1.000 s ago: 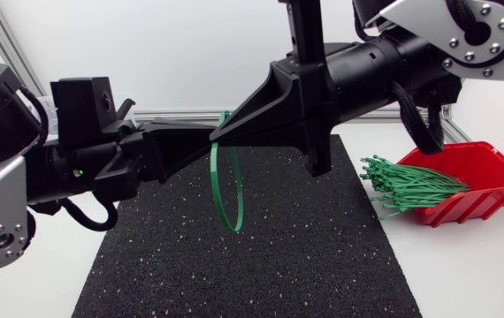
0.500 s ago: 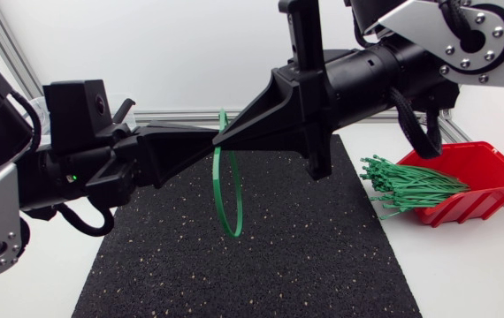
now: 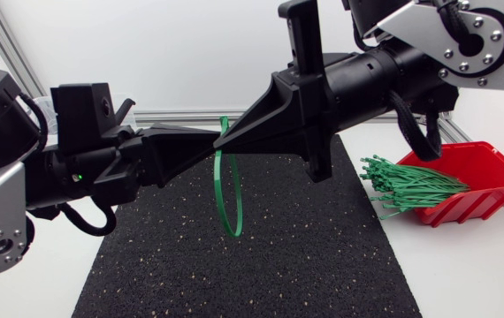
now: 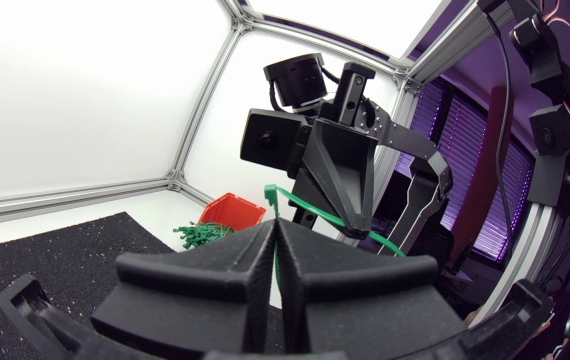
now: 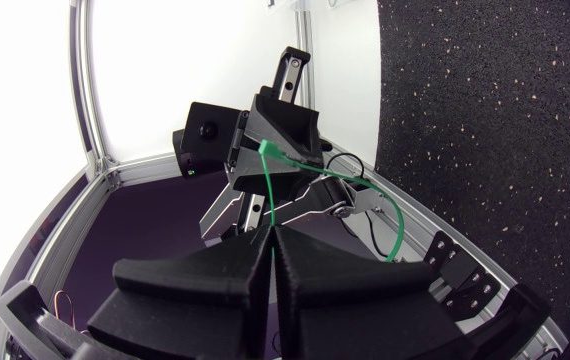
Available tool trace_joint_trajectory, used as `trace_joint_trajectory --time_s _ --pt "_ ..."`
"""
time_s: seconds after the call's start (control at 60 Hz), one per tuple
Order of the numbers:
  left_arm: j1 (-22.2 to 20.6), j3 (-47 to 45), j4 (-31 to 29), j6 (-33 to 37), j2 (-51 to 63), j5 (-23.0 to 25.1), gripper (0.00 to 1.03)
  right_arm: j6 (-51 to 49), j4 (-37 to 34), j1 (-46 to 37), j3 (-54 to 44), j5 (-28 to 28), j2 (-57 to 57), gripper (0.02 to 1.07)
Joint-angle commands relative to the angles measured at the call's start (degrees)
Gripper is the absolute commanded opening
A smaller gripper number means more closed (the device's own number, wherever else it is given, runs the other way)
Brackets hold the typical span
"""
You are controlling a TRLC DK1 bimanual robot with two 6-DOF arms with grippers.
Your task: Take a green cable tie from the red box, thread the tail through the head to close it, then place it in the transparent bin on the left.
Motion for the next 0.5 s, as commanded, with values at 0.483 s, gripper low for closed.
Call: trace_joint_trajectory --time_s 0.483 --pt "-0.2 -0.4 0.7 -0.7 -0.8 0.3 0.04 1.0 0.8 0.2 -1.8 0.1 -0.8 0.07"
